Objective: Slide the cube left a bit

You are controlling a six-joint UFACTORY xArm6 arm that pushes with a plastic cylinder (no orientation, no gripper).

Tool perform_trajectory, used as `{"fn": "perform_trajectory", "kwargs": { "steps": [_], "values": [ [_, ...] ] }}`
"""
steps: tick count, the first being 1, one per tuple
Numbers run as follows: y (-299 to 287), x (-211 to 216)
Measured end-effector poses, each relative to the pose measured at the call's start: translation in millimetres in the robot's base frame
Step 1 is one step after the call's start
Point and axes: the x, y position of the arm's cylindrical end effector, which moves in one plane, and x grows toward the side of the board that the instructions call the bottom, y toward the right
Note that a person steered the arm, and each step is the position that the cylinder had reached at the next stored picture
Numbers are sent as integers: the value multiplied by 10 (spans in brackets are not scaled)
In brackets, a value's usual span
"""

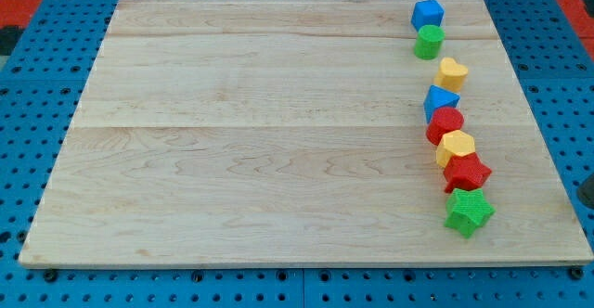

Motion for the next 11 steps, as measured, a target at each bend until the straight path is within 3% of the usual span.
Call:
{"fn": "perform_trajectory", "kwargs": {
  "steps": [2,6,7,8,9,11],
  "values": [
    [-14,-251],
    [-557,-2245],
    [-242,-2599],
    [-451,-3002],
    [-609,-3136],
    [-1860,-3236]
  ]
}}
